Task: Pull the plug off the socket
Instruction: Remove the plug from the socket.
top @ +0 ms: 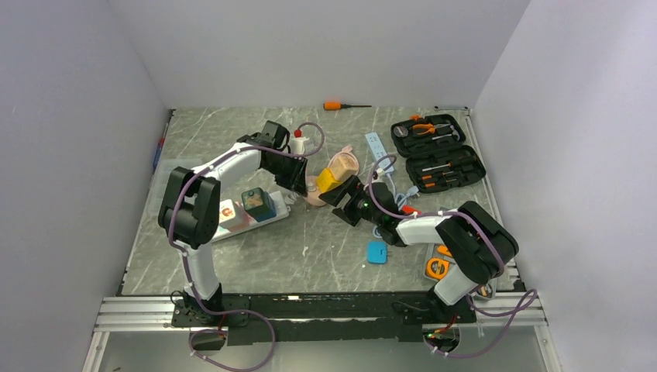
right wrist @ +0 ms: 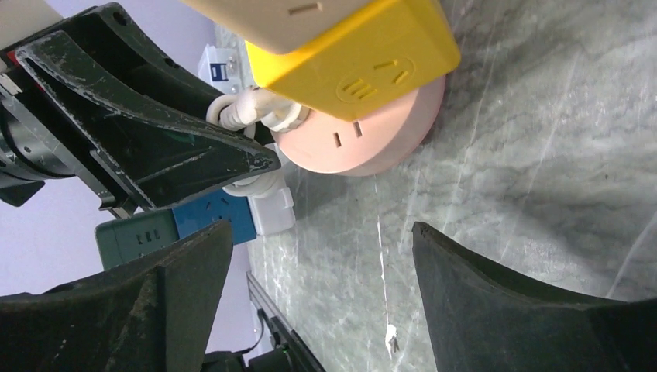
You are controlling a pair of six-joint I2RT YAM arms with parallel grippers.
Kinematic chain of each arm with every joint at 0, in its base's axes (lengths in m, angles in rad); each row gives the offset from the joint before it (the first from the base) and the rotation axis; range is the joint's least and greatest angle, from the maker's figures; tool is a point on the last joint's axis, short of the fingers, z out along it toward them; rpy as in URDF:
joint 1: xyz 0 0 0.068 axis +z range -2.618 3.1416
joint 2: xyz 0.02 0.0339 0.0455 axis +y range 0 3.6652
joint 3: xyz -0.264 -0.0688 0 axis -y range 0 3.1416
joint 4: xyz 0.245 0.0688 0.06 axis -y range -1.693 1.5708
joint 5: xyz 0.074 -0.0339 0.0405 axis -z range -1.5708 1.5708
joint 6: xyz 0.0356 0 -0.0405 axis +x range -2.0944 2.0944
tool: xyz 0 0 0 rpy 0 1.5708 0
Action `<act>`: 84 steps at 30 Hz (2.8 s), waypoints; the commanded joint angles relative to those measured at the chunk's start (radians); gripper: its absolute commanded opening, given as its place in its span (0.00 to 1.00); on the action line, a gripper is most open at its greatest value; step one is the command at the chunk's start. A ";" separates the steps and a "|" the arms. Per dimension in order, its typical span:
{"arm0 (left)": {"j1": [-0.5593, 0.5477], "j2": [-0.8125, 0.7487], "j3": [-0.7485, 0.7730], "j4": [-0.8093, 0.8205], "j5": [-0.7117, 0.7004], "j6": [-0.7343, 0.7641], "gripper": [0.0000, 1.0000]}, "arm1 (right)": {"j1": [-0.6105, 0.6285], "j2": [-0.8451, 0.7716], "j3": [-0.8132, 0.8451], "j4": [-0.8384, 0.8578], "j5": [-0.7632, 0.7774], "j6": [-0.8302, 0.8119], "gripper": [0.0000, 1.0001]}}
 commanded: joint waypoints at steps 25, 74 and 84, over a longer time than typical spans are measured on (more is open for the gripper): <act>0.116 0.020 -0.070 0.162 0.330 -0.259 0.00 | 0.075 0.328 0.181 0.195 0.224 0.482 0.76; 0.113 -0.027 -0.130 0.125 0.399 -0.164 0.00 | 0.033 0.342 0.386 -0.063 0.166 0.119 0.23; 0.152 -0.084 -0.120 0.137 0.380 -0.135 0.00 | 0.040 0.246 0.308 -0.083 0.224 -0.009 0.00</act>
